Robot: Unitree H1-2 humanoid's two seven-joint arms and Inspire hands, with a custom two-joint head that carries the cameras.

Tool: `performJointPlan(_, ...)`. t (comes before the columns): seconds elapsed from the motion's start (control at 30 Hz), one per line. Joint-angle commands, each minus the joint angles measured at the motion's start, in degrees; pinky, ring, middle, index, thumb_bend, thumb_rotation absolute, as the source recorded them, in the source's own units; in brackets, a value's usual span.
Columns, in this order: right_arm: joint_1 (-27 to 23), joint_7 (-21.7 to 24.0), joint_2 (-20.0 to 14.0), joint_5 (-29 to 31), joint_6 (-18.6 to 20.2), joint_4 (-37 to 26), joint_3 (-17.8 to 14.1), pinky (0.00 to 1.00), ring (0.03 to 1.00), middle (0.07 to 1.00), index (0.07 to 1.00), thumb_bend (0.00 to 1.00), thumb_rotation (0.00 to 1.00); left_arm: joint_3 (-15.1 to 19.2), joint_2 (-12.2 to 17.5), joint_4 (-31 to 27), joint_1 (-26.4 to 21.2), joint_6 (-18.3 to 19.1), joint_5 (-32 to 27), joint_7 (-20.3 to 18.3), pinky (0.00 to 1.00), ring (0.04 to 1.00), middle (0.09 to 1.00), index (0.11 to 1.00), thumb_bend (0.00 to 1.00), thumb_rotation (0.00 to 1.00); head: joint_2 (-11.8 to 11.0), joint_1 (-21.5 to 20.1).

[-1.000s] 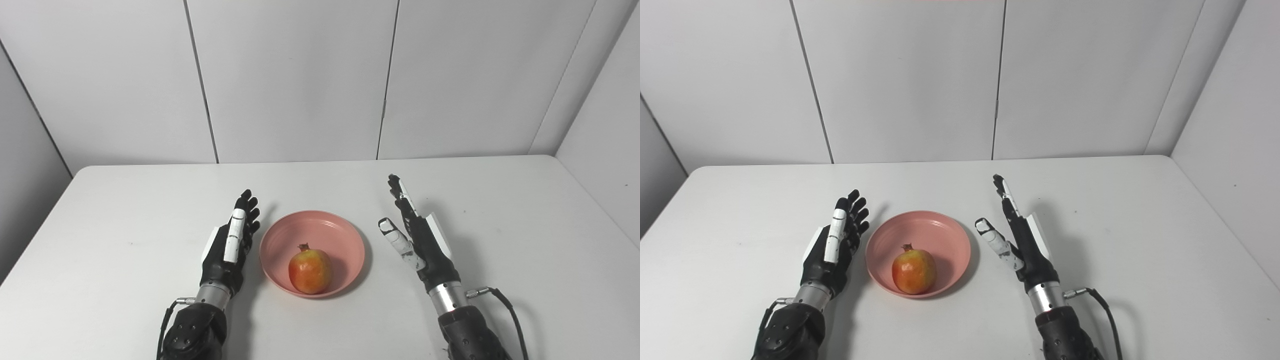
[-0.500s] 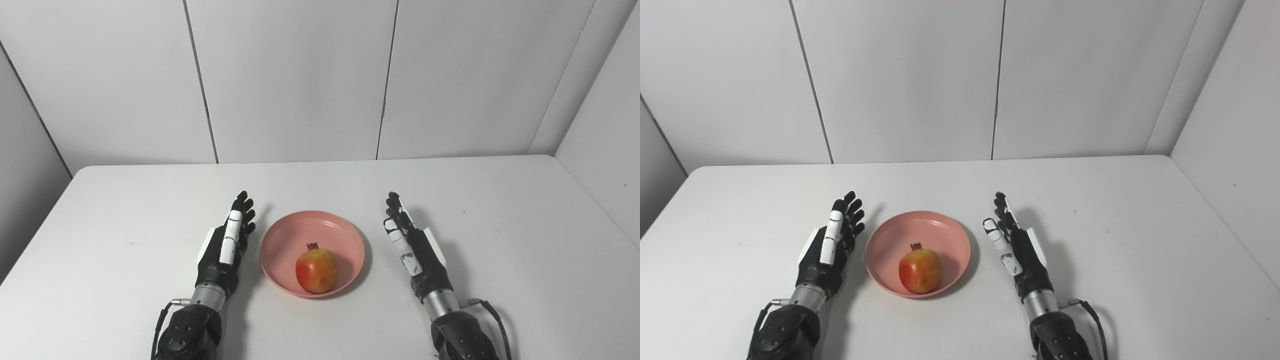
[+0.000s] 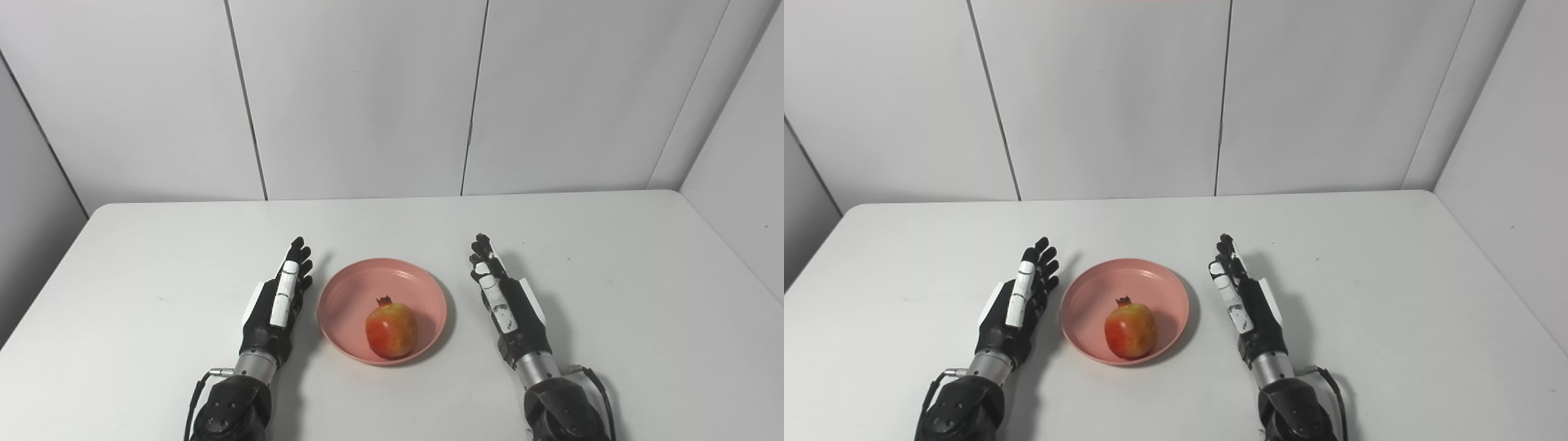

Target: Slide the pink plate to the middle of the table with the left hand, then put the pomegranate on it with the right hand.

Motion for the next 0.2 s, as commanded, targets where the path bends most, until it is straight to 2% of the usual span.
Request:
performJointPlan(0.0, -2.4, 0.5, 0.2, 0.8, -1.8, -0.5, -0.4, 1.0, 1.0, 1.0, 1.0, 0.76, 0.91, 0.0, 0.1, -2.1, -1.2, -1.8, 0.5, 0.2, 1.0, 1.0, 1.0, 1.0, 0.67, 1.0, 0.0, 0.0)
performJointPlan(0.17, -2.5, 0.3, 0.3, 1.0, -1.9, -0.4, -0.8, 1.0, 1.0, 1.0, 1.0, 0.77, 0.9, 0.0, 0.1, -2.5, -1.0, -1.7, 0.7, 0.2, 1.0, 1.0, 1.0, 1.0, 0.67, 1.0, 0.0, -0.1)
